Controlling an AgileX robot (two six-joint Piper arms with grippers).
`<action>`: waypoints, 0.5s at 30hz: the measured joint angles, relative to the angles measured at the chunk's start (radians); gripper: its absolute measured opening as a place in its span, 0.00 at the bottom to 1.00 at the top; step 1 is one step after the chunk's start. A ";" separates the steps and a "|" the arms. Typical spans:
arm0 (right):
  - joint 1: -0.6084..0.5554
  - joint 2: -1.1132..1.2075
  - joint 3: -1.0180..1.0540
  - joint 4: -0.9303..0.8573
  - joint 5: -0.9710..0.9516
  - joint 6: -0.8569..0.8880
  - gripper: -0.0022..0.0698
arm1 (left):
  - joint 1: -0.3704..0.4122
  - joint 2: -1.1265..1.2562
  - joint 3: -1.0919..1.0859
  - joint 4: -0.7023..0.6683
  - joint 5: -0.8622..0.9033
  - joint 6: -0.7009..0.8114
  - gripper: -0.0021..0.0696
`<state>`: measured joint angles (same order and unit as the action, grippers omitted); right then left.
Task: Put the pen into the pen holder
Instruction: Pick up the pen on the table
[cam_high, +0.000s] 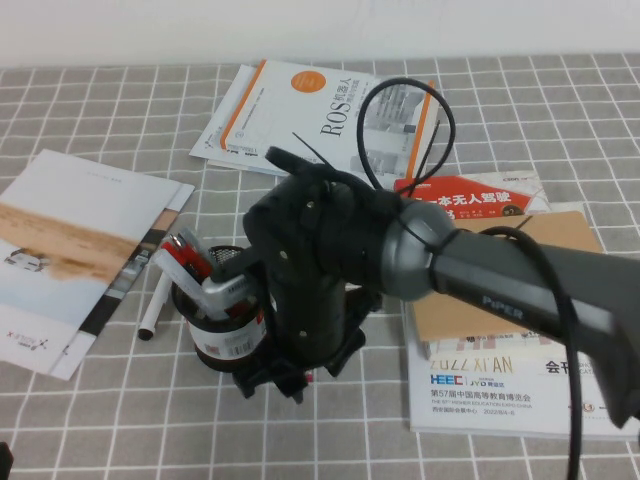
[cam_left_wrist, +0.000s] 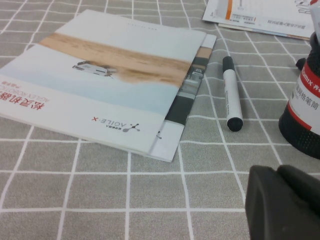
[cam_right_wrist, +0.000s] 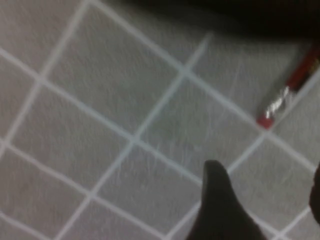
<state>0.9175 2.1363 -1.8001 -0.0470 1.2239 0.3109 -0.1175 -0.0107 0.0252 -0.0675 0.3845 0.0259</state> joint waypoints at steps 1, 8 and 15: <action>0.000 0.005 -0.010 -0.003 0.000 0.002 0.49 | 0.000 0.000 0.000 0.000 0.000 0.000 0.02; -0.002 0.021 -0.049 -0.062 0.000 0.072 0.49 | 0.000 0.000 0.000 0.000 0.000 0.000 0.02; -0.031 0.014 -0.056 -0.064 0.000 0.087 0.49 | 0.000 0.000 0.000 0.000 0.000 0.000 0.02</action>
<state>0.8863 2.1505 -1.8560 -0.1113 1.2239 0.3981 -0.1175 -0.0107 0.0252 -0.0675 0.3845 0.0259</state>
